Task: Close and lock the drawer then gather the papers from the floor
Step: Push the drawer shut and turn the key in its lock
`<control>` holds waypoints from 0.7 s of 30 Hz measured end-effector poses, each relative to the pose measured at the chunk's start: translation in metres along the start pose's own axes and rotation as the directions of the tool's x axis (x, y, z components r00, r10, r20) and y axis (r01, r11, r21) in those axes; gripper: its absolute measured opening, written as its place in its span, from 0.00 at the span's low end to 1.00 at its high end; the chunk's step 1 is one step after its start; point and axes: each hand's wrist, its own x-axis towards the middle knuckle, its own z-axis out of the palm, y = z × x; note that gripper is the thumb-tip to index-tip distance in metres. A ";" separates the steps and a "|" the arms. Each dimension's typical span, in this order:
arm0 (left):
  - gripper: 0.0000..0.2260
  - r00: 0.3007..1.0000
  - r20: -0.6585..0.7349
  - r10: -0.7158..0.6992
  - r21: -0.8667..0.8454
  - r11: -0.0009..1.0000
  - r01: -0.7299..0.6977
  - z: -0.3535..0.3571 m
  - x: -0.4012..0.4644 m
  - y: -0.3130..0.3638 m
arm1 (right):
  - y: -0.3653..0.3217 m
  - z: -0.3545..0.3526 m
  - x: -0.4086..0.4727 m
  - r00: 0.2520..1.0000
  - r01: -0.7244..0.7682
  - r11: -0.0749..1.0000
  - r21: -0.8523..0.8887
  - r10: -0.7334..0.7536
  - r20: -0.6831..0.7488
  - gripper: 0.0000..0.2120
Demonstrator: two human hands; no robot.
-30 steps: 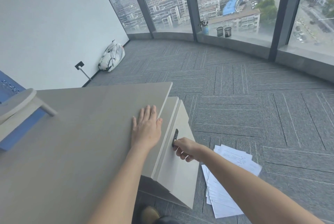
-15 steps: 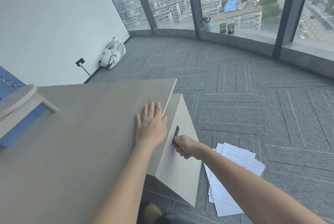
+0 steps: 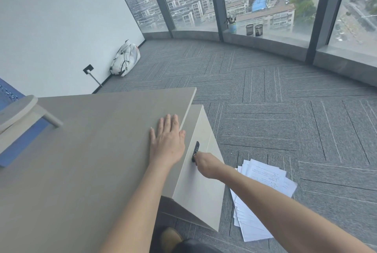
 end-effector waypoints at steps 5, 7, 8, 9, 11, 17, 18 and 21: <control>0.26 1.000 0.004 0.000 0.003 1.000 0.000 0.000 0.000 0.000 | -0.001 0.001 -0.010 0.990 0.054 0.932 -0.358 -0.097 -0.103 0.13; 0.26 1.000 0.000 0.001 0.005 1.000 -0.001 0.000 0.000 0.000 | -0.002 -0.002 -0.013 0.981 0.088 0.862 -0.499 -0.161 -0.105 0.13; 0.26 1.000 -0.004 0.001 0.008 1.000 -0.001 0.001 0.000 0.000 | -0.002 -0.004 -0.013 0.977 0.105 0.833 -0.543 -0.187 -0.099 0.13; 0.26 1.000 -0.005 0.000 0.010 1.000 0.000 0.001 0.001 -0.001 | -0.002 -0.005 -0.012 0.974 0.118 0.813 -0.571 -0.206 -0.093 0.13; 0.26 1.000 -0.003 -0.002 0.010 1.000 0.002 0.001 0.000 -0.001 | -0.002 -0.007 -0.011 0.972 0.130 0.787 -0.603 -0.223 -0.081 0.13; 0.31 1.000 -0.011 -0.007 0.005 1.000 0.007 0.000 -0.001 -0.001 | -0.006 -0.010 -0.014 0.972 0.124 0.765 -0.632 -0.221 -0.078 0.12; 0.33 1.000 -0.009 -0.008 0.005 1.000 0.008 -0.001 -0.002 -0.001 | -0.008 -0.011 -0.014 0.974 0.118 0.764 -0.634 -0.213 -0.075 0.12; 0.35 1.000 -0.001 -0.018 -0.026 0.999 0.018 -0.005 -0.004 -0.001 | -0.015 -0.011 -0.015 0.982 0.083 0.796 -0.599 -0.168 -0.087 0.13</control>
